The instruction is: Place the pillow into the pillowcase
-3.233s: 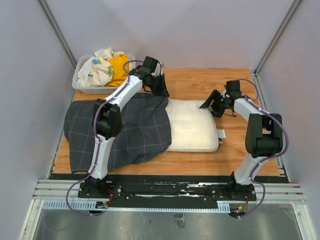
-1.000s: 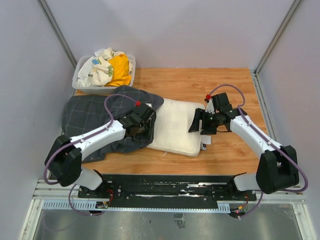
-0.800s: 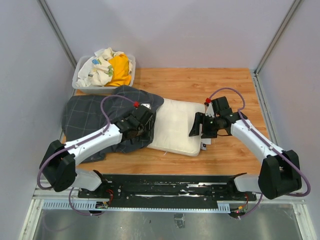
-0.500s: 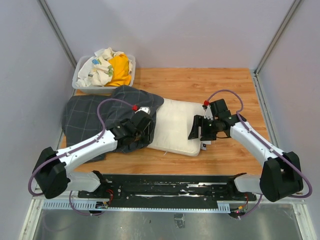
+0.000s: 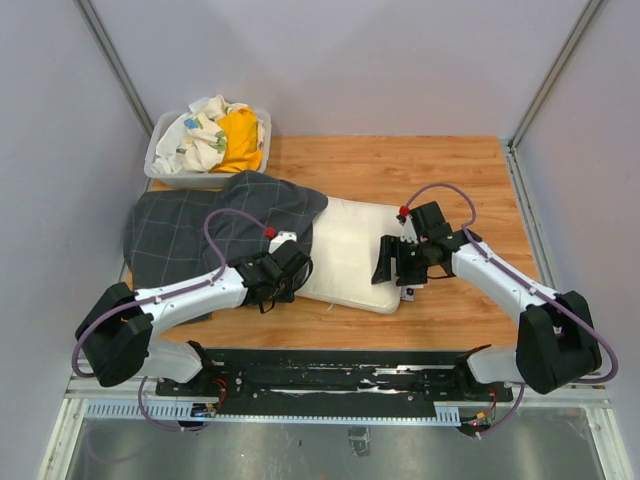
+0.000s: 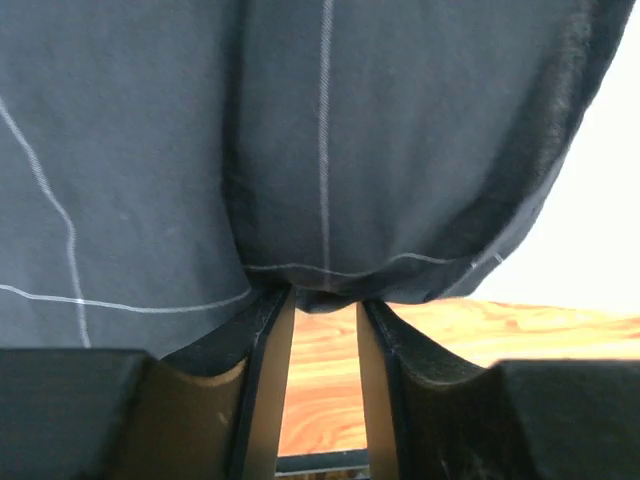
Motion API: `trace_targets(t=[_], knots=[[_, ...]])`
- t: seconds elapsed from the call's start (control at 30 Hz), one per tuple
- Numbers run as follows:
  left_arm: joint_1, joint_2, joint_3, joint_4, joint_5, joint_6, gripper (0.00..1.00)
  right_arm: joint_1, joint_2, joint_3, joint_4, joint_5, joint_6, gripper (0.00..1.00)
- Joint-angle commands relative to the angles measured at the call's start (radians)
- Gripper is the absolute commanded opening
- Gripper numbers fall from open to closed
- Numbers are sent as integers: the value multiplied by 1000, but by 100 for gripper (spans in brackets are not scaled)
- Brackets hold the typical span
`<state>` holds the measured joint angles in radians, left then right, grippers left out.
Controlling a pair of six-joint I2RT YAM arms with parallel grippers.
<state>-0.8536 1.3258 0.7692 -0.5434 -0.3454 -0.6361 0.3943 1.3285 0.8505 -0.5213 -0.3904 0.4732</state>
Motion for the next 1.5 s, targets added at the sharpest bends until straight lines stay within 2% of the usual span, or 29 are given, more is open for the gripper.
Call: trace_targets(t=[0.0,0.13,0.17,0.33,0.43,0.5,0.53,0.7,0.87,1.03,1.27,1.47], knots=[[-7,21,18,-6,-184,-33,30,47,52,-22,43,16,12,72],[-7,41,44,-28,-277,-36,4,79,74,-22,44,49,14,72],[-7,40,47,-20,-274,-29,1,84,74,-24,45,53,15,73],[-8,19,88,-27,-223,-6,0,97,97,-30,61,66,10,69],[-11,-12,137,-51,-156,16,0,108,111,-33,86,63,9,41],[-11,-37,172,-64,-103,34,0,112,116,-30,95,52,9,13],[-12,-45,197,-73,-74,45,0,113,115,-27,95,45,11,2],[-12,-47,397,-207,20,84,0,115,2,20,50,-29,29,1],[-12,-36,603,-319,53,124,0,115,-124,155,-90,-24,27,1],[-12,-6,745,-401,105,147,0,115,-161,280,-184,-52,48,1],[-12,97,1165,-624,119,179,0,112,-203,473,-244,-154,130,1],[-12,130,1394,-667,169,194,1,110,-213,617,-250,-273,203,1]])
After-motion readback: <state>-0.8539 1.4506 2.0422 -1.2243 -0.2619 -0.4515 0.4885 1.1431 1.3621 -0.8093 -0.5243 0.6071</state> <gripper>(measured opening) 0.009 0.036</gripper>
